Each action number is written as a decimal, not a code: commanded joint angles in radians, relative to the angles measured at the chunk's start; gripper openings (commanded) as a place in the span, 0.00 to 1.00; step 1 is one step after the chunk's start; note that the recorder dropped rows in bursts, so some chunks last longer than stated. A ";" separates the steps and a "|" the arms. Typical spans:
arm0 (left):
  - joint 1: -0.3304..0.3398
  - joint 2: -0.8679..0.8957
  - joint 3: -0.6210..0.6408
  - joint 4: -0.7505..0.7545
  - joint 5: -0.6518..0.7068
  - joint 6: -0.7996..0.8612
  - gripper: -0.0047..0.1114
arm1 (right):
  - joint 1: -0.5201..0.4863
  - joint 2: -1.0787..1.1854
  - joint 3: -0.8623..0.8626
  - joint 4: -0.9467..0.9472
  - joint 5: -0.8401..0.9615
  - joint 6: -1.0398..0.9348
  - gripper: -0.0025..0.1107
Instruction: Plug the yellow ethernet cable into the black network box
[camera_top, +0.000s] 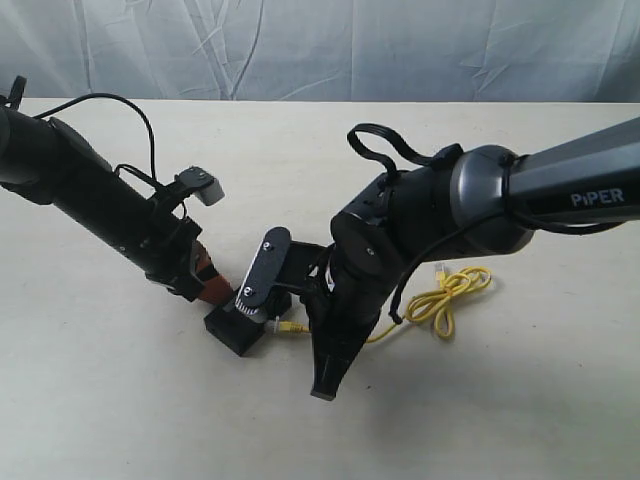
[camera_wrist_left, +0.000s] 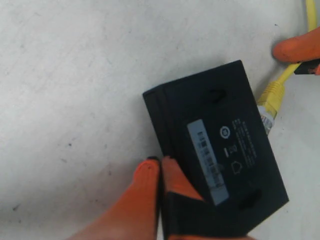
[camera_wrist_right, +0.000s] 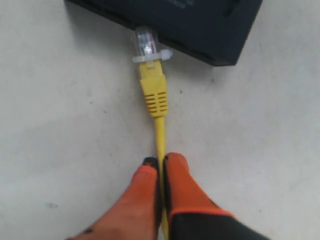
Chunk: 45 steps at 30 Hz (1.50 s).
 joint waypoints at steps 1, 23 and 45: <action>-0.010 0.007 -0.004 -0.002 0.025 0.000 0.04 | -0.002 0.023 -0.002 0.000 0.002 0.085 0.02; -0.010 0.007 -0.004 -0.024 0.041 -0.054 0.04 | -0.002 -0.056 -0.002 0.291 0.022 0.182 0.02; -0.008 0.005 -0.004 -0.031 -0.019 -0.058 0.04 | -0.002 -0.054 -0.009 0.176 0.109 0.215 0.39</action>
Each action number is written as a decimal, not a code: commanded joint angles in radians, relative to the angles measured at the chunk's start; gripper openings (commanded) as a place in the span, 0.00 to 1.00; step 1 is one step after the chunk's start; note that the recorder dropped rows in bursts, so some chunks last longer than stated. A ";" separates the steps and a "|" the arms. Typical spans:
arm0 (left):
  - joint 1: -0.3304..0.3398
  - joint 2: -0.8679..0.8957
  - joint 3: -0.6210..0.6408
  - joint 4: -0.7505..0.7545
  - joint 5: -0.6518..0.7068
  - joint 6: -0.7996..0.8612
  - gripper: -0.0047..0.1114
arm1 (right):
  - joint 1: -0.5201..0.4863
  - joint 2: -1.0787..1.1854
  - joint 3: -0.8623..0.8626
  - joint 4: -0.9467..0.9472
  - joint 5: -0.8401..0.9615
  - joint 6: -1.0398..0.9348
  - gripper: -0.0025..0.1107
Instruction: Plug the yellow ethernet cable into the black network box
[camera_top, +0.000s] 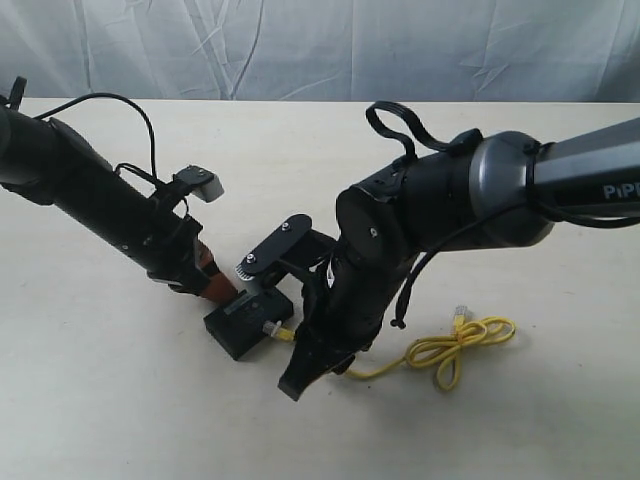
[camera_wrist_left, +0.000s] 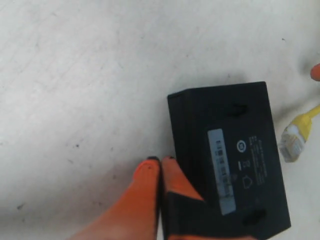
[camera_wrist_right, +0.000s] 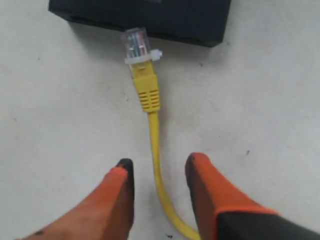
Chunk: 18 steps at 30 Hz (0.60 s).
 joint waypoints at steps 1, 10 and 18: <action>-0.008 0.003 -0.004 -0.015 -0.009 -0.005 0.04 | -0.002 -0.008 -0.016 -0.011 0.016 -0.002 0.37; -0.008 0.003 -0.004 -0.015 -0.009 -0.005 0.04 | -0.002 0.008 -0.094 0.105 0.085 -0.229 0.30; -0.008 0.003 -0.004 -0.011 0.014 -0.005 0.04 | -0.097 0.044 -0.094 0.292 0.094 -0.421 0.45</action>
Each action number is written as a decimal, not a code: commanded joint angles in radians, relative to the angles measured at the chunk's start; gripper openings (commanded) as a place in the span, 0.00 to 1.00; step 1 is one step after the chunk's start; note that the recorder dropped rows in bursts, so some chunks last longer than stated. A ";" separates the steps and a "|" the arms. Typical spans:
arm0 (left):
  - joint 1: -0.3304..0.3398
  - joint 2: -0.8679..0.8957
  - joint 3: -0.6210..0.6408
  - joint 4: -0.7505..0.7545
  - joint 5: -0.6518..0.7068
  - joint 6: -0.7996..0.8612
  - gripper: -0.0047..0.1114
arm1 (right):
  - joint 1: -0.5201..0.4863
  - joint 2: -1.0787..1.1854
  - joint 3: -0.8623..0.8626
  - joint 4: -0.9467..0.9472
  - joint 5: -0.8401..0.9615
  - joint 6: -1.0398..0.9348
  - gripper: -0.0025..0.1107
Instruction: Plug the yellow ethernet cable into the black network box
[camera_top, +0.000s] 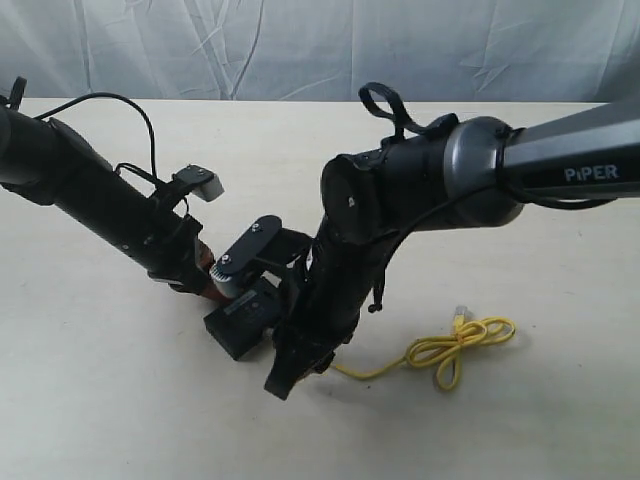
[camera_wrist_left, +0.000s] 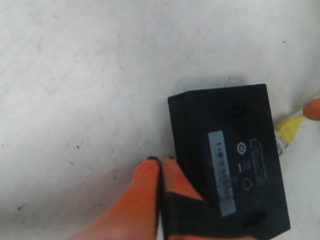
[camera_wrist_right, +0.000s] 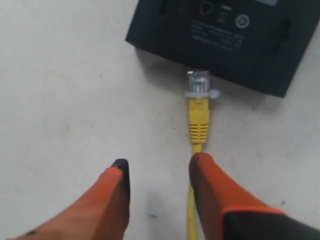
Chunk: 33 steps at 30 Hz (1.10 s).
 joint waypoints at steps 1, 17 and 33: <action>-0.008 0.003 -0.004 -0.004 0.016 -0.005 0.04 | -0.084 -0.006 -0.003 0.109 0.030 -0.141 0.45; -0.008 0.003 -0.004 -0.004 0.001 -0.005 0.04 | -0.102 0.063 -0.003 0.159 -0.028 -0.188 0.45; -0.008 0.003 -0.004 -0.008 0.008 -0.005 0.04 | -0.102 0.094 -0.003 0.151 -0.013 -0.147 0.02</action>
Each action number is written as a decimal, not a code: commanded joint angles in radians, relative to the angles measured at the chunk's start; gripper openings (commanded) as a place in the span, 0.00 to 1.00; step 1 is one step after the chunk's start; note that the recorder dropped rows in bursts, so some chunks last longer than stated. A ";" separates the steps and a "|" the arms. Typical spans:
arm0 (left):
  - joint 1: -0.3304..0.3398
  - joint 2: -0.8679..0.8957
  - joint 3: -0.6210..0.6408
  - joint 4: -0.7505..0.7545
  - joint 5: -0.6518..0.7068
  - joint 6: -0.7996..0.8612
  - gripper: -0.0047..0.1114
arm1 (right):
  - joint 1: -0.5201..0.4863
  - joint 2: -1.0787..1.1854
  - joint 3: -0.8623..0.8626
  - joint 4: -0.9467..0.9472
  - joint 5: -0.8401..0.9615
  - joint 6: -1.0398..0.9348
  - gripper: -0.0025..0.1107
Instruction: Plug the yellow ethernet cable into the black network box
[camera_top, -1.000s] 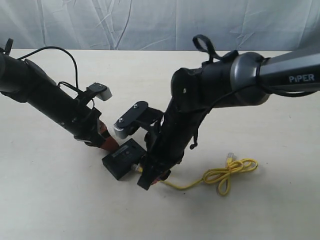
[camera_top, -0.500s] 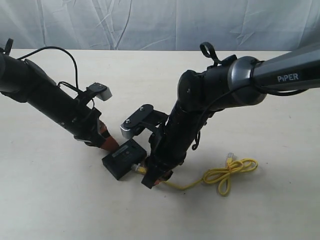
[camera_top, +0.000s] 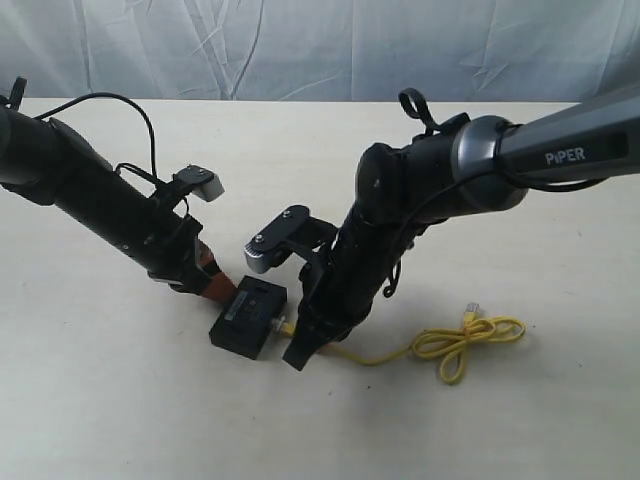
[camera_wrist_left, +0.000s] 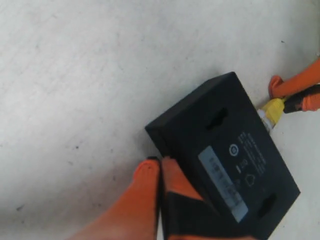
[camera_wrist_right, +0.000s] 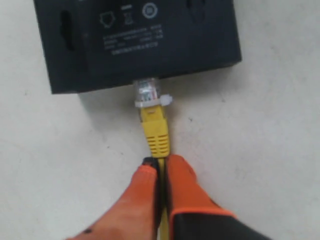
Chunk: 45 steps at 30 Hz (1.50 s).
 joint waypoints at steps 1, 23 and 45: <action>-0.008 0.003 -0.004 -0.008 0.007 -0.005 0.04 | 0.002 -0.002 0.004 -0.005 0.017 0.053 0.02; -0.008 0.003 -0.004 -0.041 -0.030 0.000 0.04 | 0.061 -0.080 0.035 -0.245 -0.020 0.268 0.01; -0.008 0.003 -0.004 -0.041 0.033 0.000 0.04 | 0.102 -0.048 0.035 -0.252 -0.118 0.307 0.01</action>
